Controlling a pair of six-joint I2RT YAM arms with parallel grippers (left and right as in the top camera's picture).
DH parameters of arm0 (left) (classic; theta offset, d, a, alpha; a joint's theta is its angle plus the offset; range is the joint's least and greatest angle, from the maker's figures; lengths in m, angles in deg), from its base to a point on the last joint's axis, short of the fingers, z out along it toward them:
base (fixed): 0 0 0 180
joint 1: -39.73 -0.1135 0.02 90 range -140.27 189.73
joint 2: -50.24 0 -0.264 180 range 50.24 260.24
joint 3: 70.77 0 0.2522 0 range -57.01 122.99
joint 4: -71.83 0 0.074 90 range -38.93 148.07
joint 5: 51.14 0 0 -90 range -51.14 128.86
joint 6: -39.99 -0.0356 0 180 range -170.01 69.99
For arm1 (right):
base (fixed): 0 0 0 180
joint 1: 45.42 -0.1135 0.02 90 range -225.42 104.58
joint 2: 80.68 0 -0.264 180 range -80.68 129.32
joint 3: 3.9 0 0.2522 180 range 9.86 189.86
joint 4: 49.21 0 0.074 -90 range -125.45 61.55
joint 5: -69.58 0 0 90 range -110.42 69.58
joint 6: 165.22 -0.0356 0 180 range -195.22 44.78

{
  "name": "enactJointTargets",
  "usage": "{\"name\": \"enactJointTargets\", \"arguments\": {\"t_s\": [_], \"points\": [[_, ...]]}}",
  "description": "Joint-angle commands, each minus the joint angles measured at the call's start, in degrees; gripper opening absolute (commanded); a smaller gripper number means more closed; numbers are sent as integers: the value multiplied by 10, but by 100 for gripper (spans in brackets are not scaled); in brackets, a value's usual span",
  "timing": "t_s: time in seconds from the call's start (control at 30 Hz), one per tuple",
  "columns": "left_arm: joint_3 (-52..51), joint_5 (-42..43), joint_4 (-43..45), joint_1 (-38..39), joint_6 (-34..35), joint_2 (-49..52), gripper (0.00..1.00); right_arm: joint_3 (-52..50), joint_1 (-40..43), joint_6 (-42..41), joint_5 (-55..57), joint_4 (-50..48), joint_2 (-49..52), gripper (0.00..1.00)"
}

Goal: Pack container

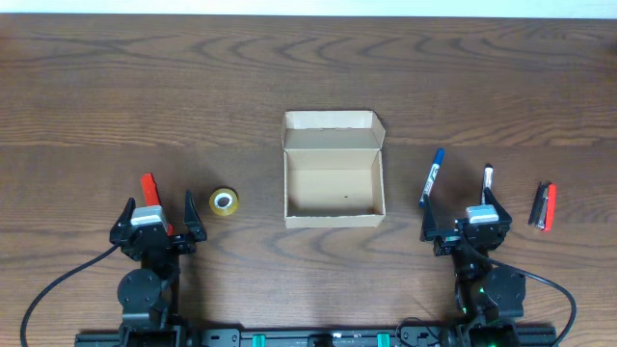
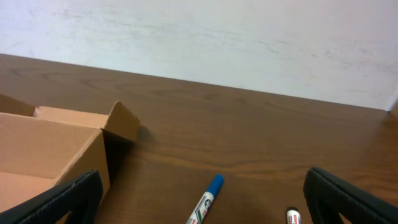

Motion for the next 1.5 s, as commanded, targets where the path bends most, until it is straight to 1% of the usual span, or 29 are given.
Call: {"name": "enactJointTargets", "arguments": {"t_s": [0.0, 1.2, 1.3, 1.47], "points": [[-13, -2, -21, 0, -4, -5, 95, -4, -4, 4, -2, 0, -5, 99], [-13, -2, -21, 0, -4, -5, 95, -4, -4, 1, -4, -2, -5, 99], [-13, -3, -21, 0, -4, -5, 95, -4, -4, -24, -4, -11, -5, 99], [-13, -7, -21, 0, -4, -5, 95, -3, 5, -147, 3, -3, 5, 99]]}}
